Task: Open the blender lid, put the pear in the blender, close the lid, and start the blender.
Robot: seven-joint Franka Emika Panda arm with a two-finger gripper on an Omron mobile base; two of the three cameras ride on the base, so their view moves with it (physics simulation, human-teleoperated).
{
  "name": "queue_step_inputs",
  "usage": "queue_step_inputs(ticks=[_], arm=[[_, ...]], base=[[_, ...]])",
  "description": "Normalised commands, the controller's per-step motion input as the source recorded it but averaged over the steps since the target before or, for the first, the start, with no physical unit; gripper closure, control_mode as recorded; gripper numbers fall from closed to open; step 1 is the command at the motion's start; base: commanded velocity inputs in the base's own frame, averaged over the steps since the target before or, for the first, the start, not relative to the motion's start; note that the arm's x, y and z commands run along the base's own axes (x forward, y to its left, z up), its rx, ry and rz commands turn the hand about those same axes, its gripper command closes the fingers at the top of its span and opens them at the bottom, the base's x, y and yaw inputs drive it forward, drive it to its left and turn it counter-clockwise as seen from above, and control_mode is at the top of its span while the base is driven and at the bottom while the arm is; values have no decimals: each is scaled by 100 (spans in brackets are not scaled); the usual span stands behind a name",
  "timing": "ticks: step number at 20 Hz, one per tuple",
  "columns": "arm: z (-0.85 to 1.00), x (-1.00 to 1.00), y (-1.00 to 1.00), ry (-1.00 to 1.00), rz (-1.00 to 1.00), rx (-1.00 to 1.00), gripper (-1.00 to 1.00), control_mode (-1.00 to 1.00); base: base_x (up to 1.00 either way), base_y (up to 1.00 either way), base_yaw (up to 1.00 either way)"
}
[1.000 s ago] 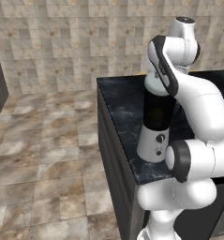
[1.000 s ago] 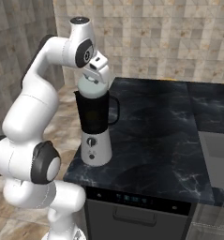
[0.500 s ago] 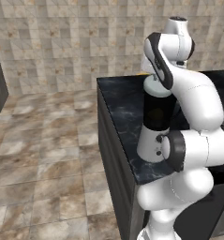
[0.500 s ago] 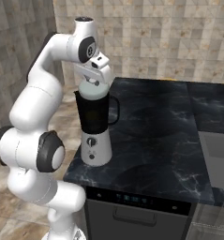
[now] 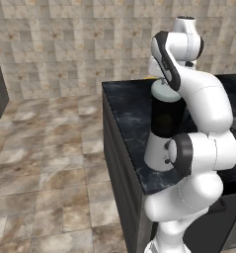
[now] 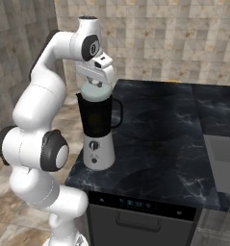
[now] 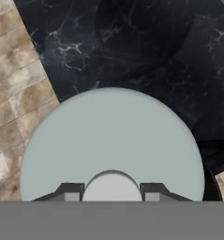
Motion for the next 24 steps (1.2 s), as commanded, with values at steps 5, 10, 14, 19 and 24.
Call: queue_step_inputs(ticks=[5,10,14,19,24], arm=[[0,-2,0,6,0,0,100,-100],[9,-14,0,11,0,0,100,-100],[5,-27,0,11,0,0,100,-100],[0,-36,0,2,0,0,100,-100],[0,-26,0,1,0,0,100,-100]], base=[[0,0,0],[0,0,0],[0,0,0],[0,0,0],[0,0,0]])
